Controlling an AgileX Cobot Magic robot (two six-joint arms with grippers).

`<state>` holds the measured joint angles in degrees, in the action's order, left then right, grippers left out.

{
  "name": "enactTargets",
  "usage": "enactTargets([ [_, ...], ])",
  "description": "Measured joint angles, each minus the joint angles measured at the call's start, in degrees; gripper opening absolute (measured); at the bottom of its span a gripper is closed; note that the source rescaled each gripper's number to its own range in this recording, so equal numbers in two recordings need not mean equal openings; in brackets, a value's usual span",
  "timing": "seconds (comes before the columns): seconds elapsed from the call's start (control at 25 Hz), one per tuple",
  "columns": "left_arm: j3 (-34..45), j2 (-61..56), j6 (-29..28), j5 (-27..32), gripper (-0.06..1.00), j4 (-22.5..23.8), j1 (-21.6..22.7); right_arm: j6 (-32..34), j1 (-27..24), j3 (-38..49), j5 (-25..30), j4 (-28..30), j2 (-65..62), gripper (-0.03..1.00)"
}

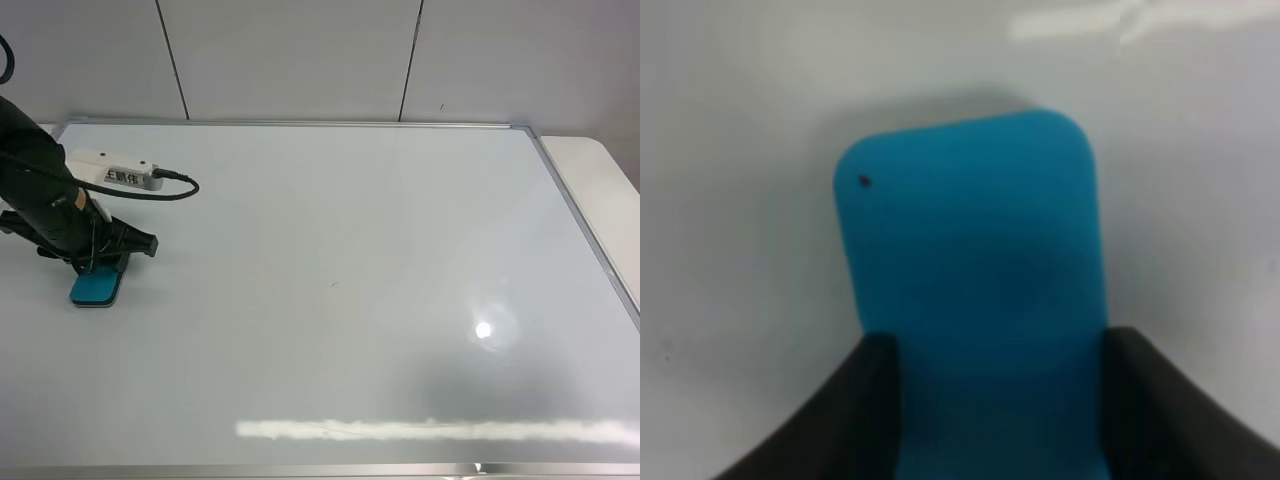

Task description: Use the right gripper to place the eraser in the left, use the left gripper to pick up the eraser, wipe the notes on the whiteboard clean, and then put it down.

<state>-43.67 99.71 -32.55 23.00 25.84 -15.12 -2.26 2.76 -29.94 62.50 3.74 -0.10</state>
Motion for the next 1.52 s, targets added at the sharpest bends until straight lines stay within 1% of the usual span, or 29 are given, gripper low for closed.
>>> enactTargets([
  [0.12,0.5,-0.1,0.0,-0.8,0.00,0.9,0.0,0.0,0.0,0.0,0.0,0.0,0.0,1.00],
  [0.32,0.6,-0.1,0.0,-0.9,0.00,1.2,0.0,0.0,0.0,0.0,0.0,0.0,0.0,1.00],
  [0.36,0.6,-0.1,0.0,-0.9,0.02,1.2,0.0,0.0,0.0,0.0,0.0,0.0,0.0,1.00],
  [0.4,0.6,-0.1,0.0,-0.9,0.09,1.2,0.0,0.0,0.0,0.0,0.0,0.0,0.0,1.00],
  [0.44,0.6,-0.1,0.0,-0.6,0.27,1.2,0.0,0.0,0.0,0.0,0.0,0.0,0.0,1.00],
  [0.48,0.7,-0.1,0.0,-0.2,0.51,1.1,0.0,0.0,0.0,0.0,0.0,0.0,0.0,1.00],
  [0.52,0.7,-0.1,0.0,0.3,0.72,1.1,0.0,0.0,0.0,0.0,0.0,0.0,0.0,1.00],
  [0.56,0.7,-0.1,0.0,0.6,0.83,1.1,0.0,0.0,0.0,0.0,0.0,0.0,0.0,1.00],
  [0.6,0.7,-0.2,0.0,1.0,0.90,1.1,0.0,0.0,0.0,0.0,0.0,0.0,0.0,1.00],
  [0.64,0.7,-0.2,0.0,1.3,0.95,1.1,0.0,0.0,0.0,0.0,0.0,0.0,0.0,1.00],
  [0.76,0.7,-1.3,0.0,1.9,0.99,1.1,0.0,0.0,0.0,0.0,0.0,0.0,0.0,1.00],
  [0.88,0.7,-3.6,0.0,2.4,0.99,1.0,0.0,0.0,0.0,0.0,0.0,0.0,0.0,1.00],
  [1.0,0.7,-7.3,0.0,4.6,0.99,0.7,0.0,0.0,0.0,0.0,0.0,0.0,0.0,1.00],
  [1.08,0.7,-11.1,0.0,7.4,0.99,-0.1,0.0,0.0,0.0,0.0,0.0,0.0,0.0,1.00],
  [1.2,0.7,-20.6,0.2,12.3,0.99,-0.4,0.0,0.0,0.0,0.0,0.0,0.0,0.0,1.00],
  [1.28,0.7,-28.2,0.2,14.4,0.99,-0.6,0.0,0.0,0.0,0.0,0.0,0.0,0.0,1.00],
  [1.36,0.7,-36.6,0.2,15.5,0.99,-0.6,0.0,0.0,0.0,0.0,0.0,0.0,0.0,1.00],
  [1.52,0.7,-55.2,0.2,15.9,0.99,-1.4,0.0,0.0,0.0,0.0,0.0,0.0,0.0,1.00],
])
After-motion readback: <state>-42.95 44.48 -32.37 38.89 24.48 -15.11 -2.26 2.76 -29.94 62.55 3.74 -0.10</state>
